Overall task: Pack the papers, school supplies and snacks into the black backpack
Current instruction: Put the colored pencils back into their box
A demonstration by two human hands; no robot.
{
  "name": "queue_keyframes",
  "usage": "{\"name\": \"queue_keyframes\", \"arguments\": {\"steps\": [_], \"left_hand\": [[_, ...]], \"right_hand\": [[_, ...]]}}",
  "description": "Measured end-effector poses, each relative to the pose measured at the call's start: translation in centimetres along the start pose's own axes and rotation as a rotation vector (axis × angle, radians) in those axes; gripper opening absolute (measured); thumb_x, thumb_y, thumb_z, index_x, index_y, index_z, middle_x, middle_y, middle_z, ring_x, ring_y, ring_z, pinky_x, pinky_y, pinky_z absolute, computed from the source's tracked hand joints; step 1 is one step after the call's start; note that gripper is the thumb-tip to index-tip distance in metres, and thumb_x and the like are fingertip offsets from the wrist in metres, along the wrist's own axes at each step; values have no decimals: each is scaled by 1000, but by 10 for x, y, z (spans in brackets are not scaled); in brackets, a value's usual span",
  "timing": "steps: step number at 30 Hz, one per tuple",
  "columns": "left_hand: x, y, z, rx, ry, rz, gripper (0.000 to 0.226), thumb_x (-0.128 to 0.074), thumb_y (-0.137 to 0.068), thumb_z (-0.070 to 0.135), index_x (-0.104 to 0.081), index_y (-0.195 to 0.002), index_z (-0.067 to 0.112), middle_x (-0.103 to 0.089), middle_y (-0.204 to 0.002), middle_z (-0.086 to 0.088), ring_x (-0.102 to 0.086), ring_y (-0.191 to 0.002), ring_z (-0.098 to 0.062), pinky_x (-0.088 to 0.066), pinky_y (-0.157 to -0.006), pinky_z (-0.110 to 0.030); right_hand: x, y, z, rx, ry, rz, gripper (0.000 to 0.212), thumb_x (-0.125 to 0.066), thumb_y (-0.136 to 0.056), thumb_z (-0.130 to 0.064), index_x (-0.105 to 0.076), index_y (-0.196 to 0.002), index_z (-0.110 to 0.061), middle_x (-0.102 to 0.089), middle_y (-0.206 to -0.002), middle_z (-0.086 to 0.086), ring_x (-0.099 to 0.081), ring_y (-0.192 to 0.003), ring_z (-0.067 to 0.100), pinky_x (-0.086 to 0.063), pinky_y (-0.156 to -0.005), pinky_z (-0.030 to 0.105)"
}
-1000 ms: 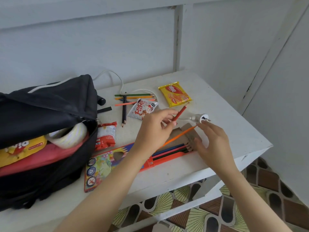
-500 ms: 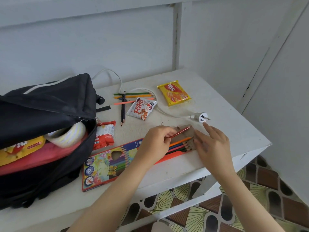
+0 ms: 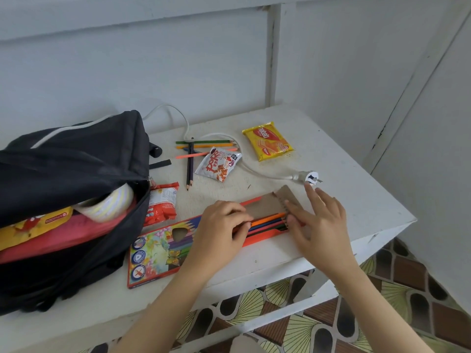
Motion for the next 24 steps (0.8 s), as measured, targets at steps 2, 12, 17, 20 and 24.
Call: {"name": "queue_keyframes", "arguments": {"steps": [2,12,17,20,24], "left_hand": [[0,0,-1,54,57,8,17,-66,-77,15,-73,-91,21,-63,-95,8,-49,-95,-4,-39,-84,-23],[13,-10,-8,259,243,-95,34,-60,-80,4,-69,-102,29,-58,-100,23,-45,-99,7,-43,-76,-9],[38,-43,-46,256,-40,-75,34,-54,-85,3,-67,-109,23,-64,-112,6,-53,-108,-11,-38,-94,-23],[54,-66,-72,295,-216,-114,34,-50,-86,4,-69,-106,24,-66,-111,2,-57,-101,-18,-45,-86,-33],[67,-85,-89,318,-332,-183,35,-50,-83,-2,-70,-103,18,-67,-110,-4,-59,-100,-24,-47,-86,-37]], "right_hand": [[-3,5,-5,25,37,-86,45,-33,-93,-46,-69,-113,-27,-31,-150,15,-31,-135,41,-23,-107,60],[7,-16,-16,0,-230,-159,39,-37,-91,-47,-69,-109,-35,-31,-150,15,-24,-140,34,-18,-111,50],[1,-77,-23,30,-249,-114,24,-56,-87,-28,-73,-104,-23,-61,-123,9,-51,-118,28,-35,-98,39],[-17,-121,-26,81,-121,-149,23,-60,-87,-23,-72,-107,-23,-60,-124,12,-50,-119,32,-36,-97,42],[-46,-174,-33,101,53,-279,31,-50,-93,-26,-62,-122,-28,-44,-141,12,-36,-130,30,-28,-104,37]]}}
Point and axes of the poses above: each hand's wrist, its own y-axis away from the middle knuckle, its own x-axis out of the back of the hand, z = x × y, the point moved 1 cm from there along -y, towards the middle knuckle
